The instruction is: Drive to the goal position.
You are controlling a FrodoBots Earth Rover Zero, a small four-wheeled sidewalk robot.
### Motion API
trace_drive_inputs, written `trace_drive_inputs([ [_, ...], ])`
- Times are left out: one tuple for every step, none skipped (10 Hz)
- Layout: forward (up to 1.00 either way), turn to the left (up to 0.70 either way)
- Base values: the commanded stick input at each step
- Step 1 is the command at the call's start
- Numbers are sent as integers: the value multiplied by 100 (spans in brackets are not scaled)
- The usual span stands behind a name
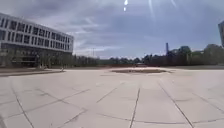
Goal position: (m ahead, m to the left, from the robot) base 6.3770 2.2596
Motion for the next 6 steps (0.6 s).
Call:
trace_drive_inputs([
  [50,0],
  [50,0],
  [50,0],
  [50,0],
  [50,0],
  [50,0],
])
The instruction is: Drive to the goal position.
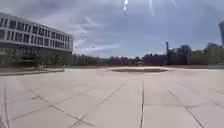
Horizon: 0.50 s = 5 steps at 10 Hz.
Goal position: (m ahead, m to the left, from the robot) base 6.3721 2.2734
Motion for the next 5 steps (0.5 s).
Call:
trace_drive_inputs([
  [50,0],
  [50,0],
  [50,0],
  [50,0],
  [50,0],
])
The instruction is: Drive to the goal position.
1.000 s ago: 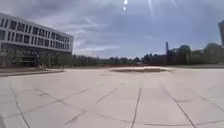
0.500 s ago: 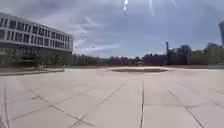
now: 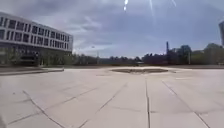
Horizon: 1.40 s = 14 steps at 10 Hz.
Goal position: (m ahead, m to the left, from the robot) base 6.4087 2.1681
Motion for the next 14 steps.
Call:
trace_drive_inputs([
  [50,0],
  [50,0],
  [50,0],
  [50,0],
  [50,0],
  [50,0],
  [50,0],
  [50,9],
  [50,19],
  [50,20],
  [50,0],
  [50,0],
  [50,0],
  [50,0],
])
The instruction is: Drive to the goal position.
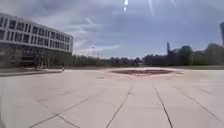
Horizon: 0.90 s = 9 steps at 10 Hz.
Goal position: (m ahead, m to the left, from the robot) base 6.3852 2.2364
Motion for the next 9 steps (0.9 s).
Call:
trace_drive_inputs([
  [50,0],
  [50,0],
  [50,0],
  [50,0],
  [50,0],
  [50,0],
  [50,0],
  [50,0],
  [50,10],
])
